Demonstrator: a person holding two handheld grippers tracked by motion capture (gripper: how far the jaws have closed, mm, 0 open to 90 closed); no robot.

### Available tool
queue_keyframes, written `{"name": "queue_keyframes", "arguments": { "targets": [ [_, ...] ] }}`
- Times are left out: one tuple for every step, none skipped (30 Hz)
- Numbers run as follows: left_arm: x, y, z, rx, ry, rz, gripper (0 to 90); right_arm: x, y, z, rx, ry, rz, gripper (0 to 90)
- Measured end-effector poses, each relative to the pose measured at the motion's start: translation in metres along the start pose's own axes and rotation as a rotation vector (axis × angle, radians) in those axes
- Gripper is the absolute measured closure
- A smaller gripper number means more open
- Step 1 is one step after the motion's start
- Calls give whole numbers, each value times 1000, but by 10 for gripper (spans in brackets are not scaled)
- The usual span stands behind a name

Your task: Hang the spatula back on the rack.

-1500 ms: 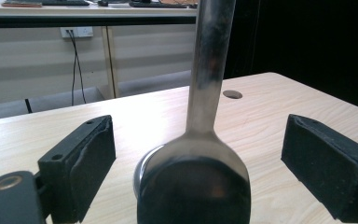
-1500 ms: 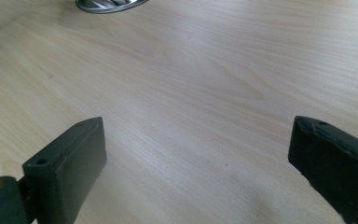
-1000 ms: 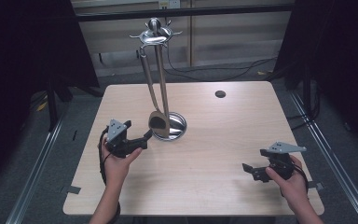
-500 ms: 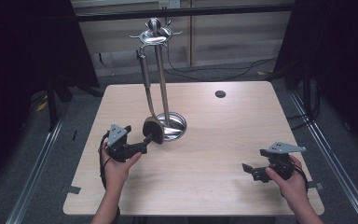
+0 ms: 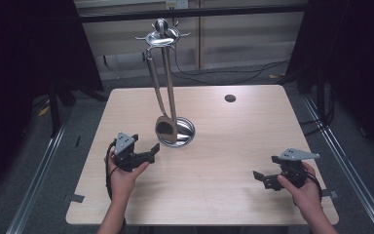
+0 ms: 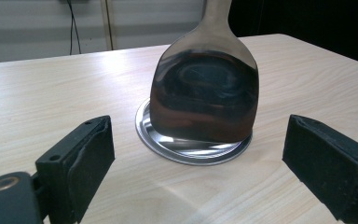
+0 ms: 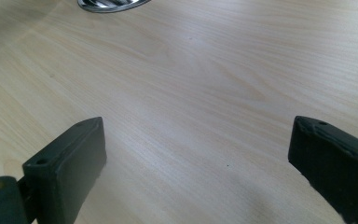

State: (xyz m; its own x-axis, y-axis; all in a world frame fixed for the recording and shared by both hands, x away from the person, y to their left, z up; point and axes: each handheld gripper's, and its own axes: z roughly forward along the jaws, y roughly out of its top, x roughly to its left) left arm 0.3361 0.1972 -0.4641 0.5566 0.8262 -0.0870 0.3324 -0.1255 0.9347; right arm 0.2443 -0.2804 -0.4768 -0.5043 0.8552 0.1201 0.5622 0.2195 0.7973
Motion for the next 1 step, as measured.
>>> {"name": "queue_keyframes", "arguments": {
  "targets": [
    [0,0,0,0,0,0,88,0,0,0,0,0,0,40]
  ]
}}
